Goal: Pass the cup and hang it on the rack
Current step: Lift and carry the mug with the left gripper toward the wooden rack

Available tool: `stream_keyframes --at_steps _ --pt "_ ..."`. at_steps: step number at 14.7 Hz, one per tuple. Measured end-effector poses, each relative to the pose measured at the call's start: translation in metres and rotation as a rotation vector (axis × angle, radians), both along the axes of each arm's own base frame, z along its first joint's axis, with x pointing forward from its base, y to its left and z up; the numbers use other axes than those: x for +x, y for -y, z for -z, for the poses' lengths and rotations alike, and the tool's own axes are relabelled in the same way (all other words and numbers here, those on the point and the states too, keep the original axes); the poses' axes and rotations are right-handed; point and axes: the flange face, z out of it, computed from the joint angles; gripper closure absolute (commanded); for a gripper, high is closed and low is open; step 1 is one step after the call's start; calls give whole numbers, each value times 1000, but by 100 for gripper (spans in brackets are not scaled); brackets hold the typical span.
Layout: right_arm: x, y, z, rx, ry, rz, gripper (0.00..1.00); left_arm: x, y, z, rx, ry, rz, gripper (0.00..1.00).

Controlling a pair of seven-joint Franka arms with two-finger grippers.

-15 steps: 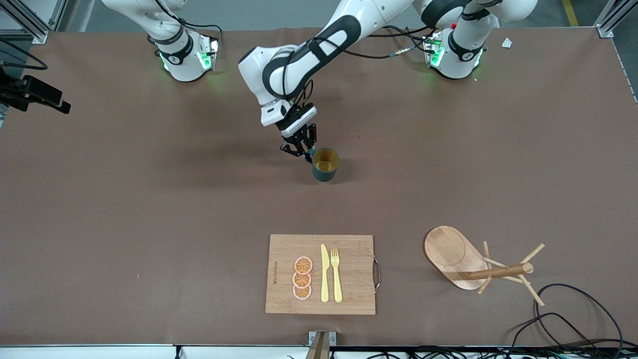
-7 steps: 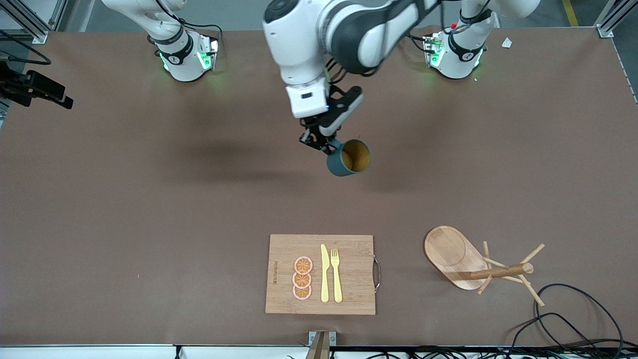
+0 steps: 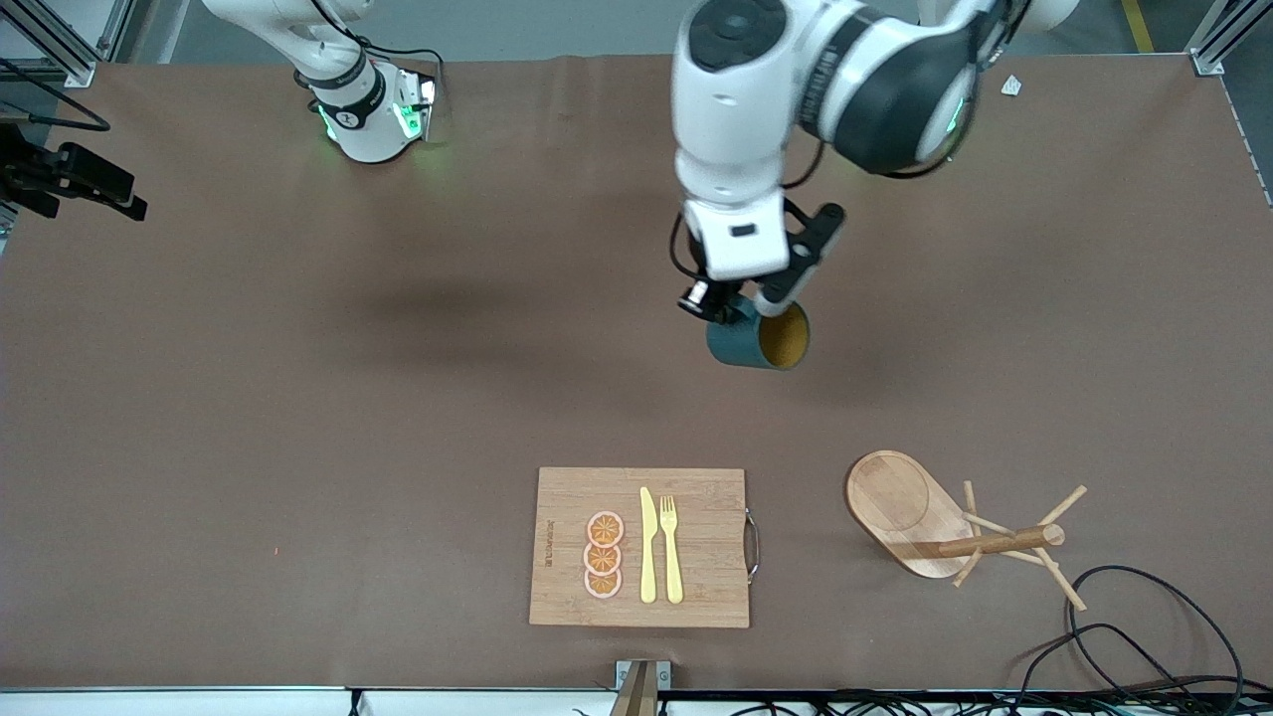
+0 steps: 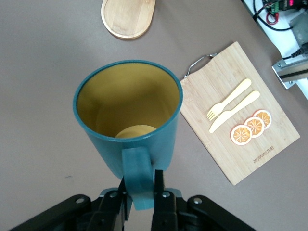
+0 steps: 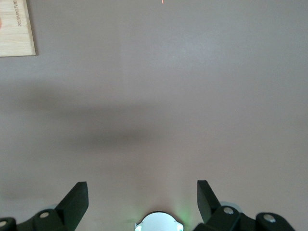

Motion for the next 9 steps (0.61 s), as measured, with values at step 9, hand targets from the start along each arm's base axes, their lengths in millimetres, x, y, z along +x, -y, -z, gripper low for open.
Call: stream_keyframes --at_steps 9 --pt "2 6 -1 4 21 -56 0 92 -158 -13 -313 -93 -46 97"
